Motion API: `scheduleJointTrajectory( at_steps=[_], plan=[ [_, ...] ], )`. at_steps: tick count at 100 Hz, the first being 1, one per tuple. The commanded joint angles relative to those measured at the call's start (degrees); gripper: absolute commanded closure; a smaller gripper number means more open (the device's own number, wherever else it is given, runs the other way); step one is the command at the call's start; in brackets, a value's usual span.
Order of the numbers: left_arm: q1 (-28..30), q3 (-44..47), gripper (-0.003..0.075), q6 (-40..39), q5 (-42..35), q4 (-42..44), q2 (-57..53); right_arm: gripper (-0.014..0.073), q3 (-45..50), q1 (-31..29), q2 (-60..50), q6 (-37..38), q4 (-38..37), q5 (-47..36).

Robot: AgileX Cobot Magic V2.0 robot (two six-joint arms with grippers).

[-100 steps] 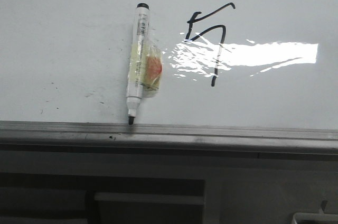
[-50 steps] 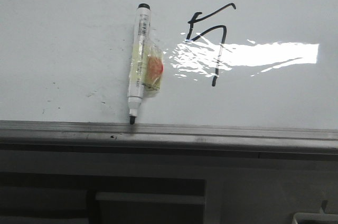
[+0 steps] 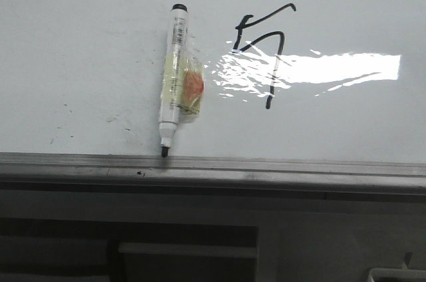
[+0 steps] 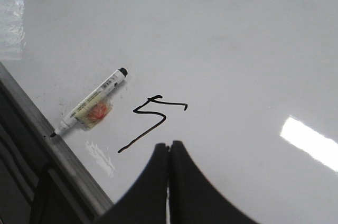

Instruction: Write number 5 on whiteboard

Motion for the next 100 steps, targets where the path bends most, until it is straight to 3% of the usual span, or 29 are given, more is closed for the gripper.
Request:
scheduleJointTrajectory(
  at_steps=[1, 61, 82, 91, 100],
  plan=[
    [0.2, 1.2, 0.0741, -0.1, -2.2, -0.8, -1.4, 0.0657, -1.4, -0.3, 0.7, 0.2, 0.5, -4.6],
    [0.2, 1.2, 0.0741, -0.1, -2.2, -0.8, -1.4, 0.0657, -1.0, -0.6, 0.7, 0.2, 0.5, -4.5],
    [0.2, 1.2, 0.0741, -0.1, -2.2, -0.8, -1.4, 0.0657, 4.5, -10.7, 0.7, 1.0, 0.2, -6.1],
    [0.2, 1.2, 0.0741, -0.1, -2.2, -0.8, -1.4, 0.0657, 8.6, -16.7, 0.7, 15.8, -1.7, -5.9],
    [0.2, 1.2, 0.0741, -0.1, -2.2, -0.8, -1.4, 0.0657, 11.9, -20.9, 0.7, 34.9, -15.7, -5.4]
  ],
)
